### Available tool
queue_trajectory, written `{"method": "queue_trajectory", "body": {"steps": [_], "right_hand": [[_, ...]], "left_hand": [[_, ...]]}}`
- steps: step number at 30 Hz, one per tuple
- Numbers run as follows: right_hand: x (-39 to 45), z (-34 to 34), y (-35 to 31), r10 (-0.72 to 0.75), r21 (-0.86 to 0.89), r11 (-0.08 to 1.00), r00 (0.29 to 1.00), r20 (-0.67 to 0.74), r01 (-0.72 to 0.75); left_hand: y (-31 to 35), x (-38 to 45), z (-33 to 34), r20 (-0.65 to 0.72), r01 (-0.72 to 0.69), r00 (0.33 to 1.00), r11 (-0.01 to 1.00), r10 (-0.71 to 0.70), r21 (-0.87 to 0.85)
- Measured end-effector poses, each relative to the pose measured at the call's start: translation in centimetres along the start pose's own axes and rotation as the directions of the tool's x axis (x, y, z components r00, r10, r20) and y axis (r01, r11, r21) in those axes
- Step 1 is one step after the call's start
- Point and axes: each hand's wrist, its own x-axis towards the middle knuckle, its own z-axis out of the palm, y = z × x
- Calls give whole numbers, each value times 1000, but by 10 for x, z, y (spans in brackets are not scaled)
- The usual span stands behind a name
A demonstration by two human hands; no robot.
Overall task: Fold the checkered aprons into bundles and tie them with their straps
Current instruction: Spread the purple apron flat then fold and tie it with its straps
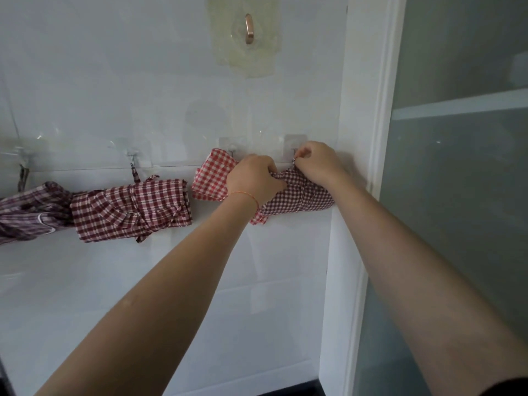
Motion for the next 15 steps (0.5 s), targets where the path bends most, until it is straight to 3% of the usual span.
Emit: {"method": "queue_trajectory", "body": {"steps": [4, 8, 12, 15], "right_hand": [[-14, 3, 5, -5, 37, 999, 998, 70, 3], [-25, 3, 13, -2, 37, 999, 994, 105, -2], [-29, 10, 13, -100, -195, 976, 995, -6, 97], [-29, 18, 15, -142, -309, 942, 990, -11, 131]], "left_hand": [[0, -13, 6, 24, -109, 994, 961, 107, 253], [-2, -18, 4, -14, -162, 985, 955, 171, 250], [-3, -26, -1, 42, -197, 980, 939, 193, 281], [-8, -29, 1, 56, -195, 981, 944, 187, 264]]}}
